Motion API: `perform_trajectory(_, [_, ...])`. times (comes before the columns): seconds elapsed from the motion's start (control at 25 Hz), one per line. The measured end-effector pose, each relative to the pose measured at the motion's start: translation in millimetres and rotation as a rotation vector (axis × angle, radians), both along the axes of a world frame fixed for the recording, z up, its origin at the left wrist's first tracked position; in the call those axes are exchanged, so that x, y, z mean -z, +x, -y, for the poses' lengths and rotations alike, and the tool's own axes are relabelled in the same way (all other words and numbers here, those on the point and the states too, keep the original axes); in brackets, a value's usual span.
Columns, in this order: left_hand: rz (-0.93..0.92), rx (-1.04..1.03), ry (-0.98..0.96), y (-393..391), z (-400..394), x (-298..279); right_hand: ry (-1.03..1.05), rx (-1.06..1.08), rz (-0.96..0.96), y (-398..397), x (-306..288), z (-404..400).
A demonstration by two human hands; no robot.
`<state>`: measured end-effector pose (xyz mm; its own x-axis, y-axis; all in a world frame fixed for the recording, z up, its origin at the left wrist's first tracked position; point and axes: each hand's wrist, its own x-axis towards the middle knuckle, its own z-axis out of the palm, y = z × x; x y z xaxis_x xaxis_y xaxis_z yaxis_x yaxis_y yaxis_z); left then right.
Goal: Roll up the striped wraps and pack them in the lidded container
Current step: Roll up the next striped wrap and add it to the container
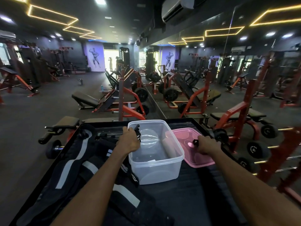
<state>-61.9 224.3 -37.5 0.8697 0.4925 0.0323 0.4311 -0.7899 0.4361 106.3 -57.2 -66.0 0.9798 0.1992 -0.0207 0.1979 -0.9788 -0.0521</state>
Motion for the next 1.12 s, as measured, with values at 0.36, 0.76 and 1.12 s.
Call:
perform_trajectory(0.36, [-0.012, -0.022, 0.001, 0.1, 0.8, -0.8, 0.813, -0.093, -0.017, -2.3, -57.9, -45.1])
perform_trajectory(0.76, [0.006, -0.006, -0.001, 0.3, 0.9, -0.4, 0.665, -0.501, -0.133, -52.0, -90.6, -150.5])
perform_trajectory(1.12, [0.011, -0.013, 0.027, 0.1, 0.9, 2.6, 0.251, -0.508, -0.083, -52.8, -54.6, -197.9])
